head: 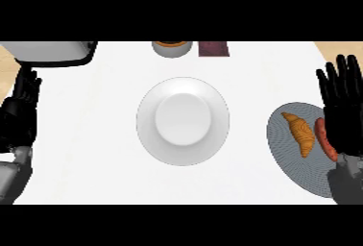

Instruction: Pick the sweet potato from the placemat and place it in the plate

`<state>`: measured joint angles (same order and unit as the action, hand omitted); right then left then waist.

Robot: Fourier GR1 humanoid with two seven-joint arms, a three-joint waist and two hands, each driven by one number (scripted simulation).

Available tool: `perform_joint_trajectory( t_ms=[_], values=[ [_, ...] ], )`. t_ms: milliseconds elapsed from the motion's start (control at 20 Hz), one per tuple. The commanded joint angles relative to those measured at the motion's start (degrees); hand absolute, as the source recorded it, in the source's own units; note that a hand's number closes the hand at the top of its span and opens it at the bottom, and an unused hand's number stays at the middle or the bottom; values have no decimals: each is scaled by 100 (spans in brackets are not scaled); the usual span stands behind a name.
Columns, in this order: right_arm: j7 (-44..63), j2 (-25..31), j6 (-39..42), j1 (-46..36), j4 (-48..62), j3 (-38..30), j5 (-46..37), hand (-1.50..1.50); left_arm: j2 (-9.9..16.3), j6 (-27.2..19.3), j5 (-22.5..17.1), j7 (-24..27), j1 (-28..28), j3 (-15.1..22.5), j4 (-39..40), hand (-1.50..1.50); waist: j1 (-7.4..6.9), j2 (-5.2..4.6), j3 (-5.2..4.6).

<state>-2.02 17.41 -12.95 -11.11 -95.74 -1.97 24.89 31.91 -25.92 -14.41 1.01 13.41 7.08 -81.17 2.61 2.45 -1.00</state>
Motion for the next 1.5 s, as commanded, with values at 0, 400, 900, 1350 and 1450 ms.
perform_joint_trajectory(
  t_ms=[0,400,900,1350,1450],
  values=[
    [-123,223,489,178,51,-649,574,-150,-64,244,77,204,-172,73,-55,0,-220,-238,103],
    [-356,1233,339,493,1684,-2416,755,-150,40,578,549,636,-1342,824,-49,0,-315,-292,113],
    [-850,563,818,1680,601,-2859,1149,-150,101,930,799,616,-1517,368,-92,0,-223,-236,98],
    [269,2521,2371,2407,1089,-2574,499,-150,49,839,813,898,-1786,366,-83,0,-235,-243,92],
    [400,2773,2526,2307,1306,-2426,255,-150,125,984,795,710,-1762,412,-315,0,-289,-249,98]
  ],
)
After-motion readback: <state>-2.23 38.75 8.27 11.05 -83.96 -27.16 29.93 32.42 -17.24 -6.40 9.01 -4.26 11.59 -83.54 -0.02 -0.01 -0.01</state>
